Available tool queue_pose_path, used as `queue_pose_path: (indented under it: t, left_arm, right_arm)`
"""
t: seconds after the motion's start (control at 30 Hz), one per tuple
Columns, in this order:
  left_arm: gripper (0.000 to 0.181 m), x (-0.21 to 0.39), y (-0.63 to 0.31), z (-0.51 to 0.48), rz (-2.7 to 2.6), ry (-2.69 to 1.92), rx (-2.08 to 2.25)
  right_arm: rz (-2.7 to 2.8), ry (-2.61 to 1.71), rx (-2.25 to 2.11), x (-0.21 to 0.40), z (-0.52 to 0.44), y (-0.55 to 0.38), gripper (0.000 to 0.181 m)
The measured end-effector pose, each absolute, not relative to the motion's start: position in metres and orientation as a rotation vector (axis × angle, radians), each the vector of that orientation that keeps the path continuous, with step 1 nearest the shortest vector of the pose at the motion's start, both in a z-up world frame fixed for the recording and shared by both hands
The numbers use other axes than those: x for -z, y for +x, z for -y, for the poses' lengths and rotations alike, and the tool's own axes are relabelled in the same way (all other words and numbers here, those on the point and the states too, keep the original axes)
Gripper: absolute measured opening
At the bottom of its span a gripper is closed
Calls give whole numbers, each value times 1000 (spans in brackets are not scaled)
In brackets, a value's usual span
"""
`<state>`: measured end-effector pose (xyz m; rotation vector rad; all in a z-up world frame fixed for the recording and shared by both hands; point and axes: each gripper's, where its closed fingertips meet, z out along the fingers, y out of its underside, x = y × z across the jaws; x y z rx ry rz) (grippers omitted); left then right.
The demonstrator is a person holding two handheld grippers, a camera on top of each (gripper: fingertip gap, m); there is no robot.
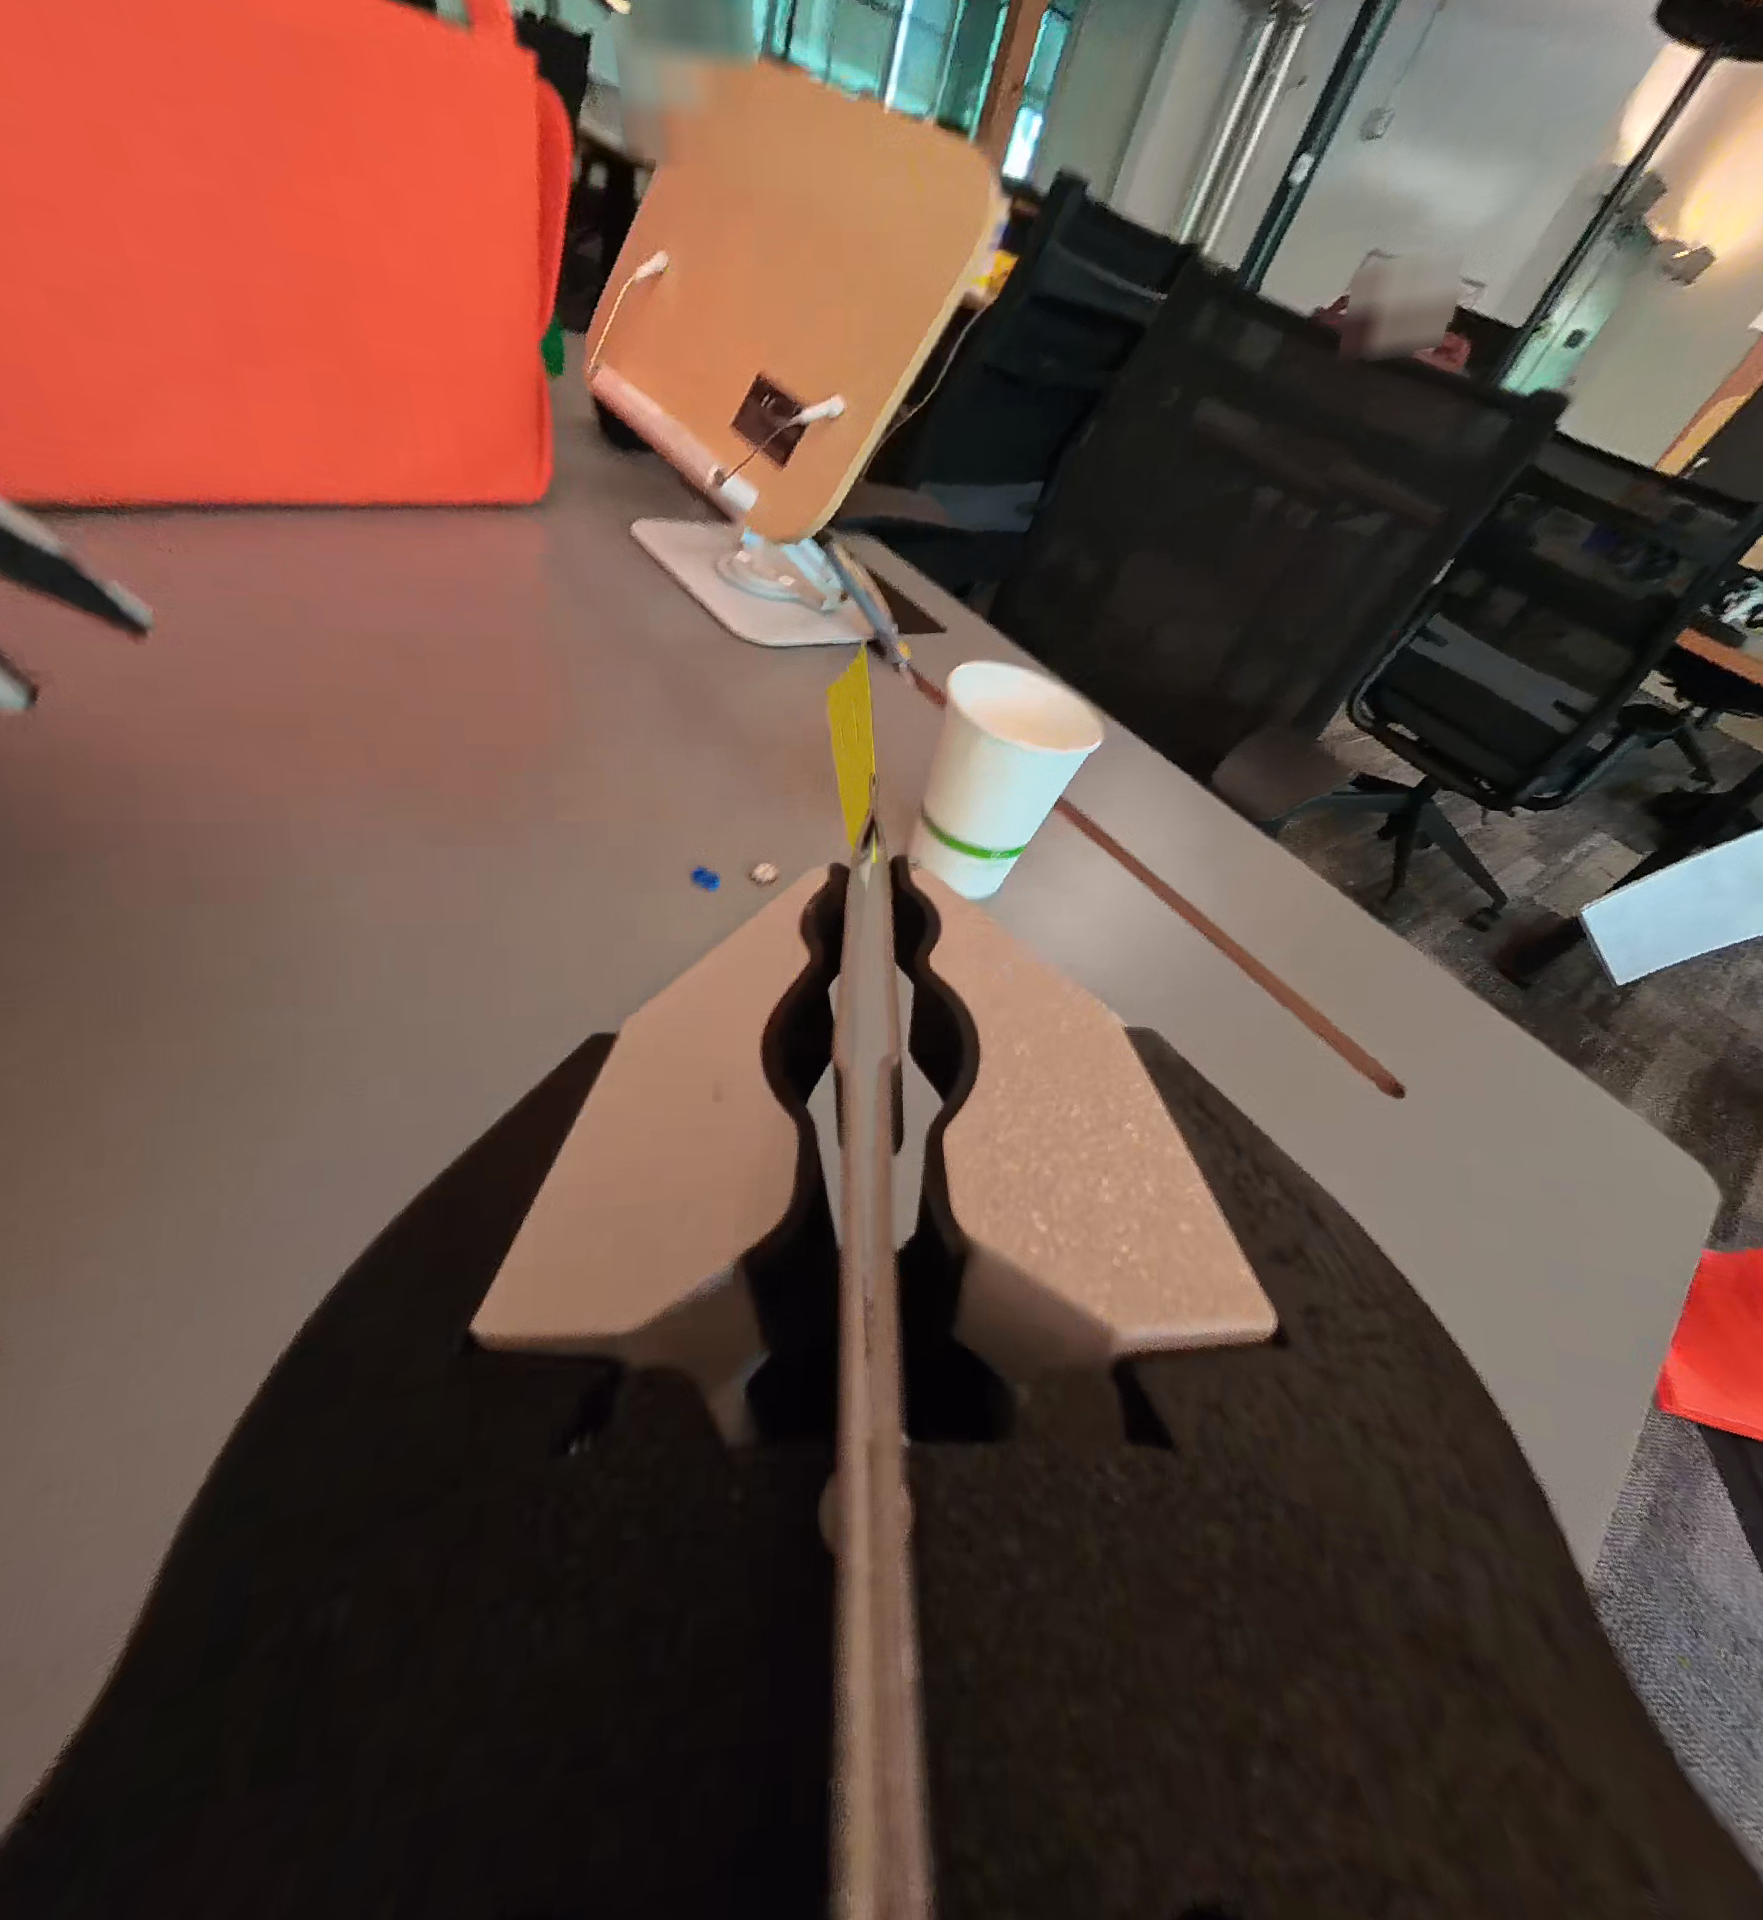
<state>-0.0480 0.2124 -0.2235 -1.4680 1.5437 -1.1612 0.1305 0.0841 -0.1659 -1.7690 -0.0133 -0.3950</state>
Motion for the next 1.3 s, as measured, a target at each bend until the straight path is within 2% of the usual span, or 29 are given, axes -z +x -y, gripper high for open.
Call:
queue_pose_path:
  t: [0.37, 1.3]
  left_arm:
    - [50, 222, -49, -214, -1535, -1468, 1154]
    - [50, 221, -48, -213, -1530, -1471, 1177]
  right_arm:
    - [-53, -1766, 373, 106, -150, 197, 7]
    - [-114, -2276, 251, 150, -234, 246, 8]
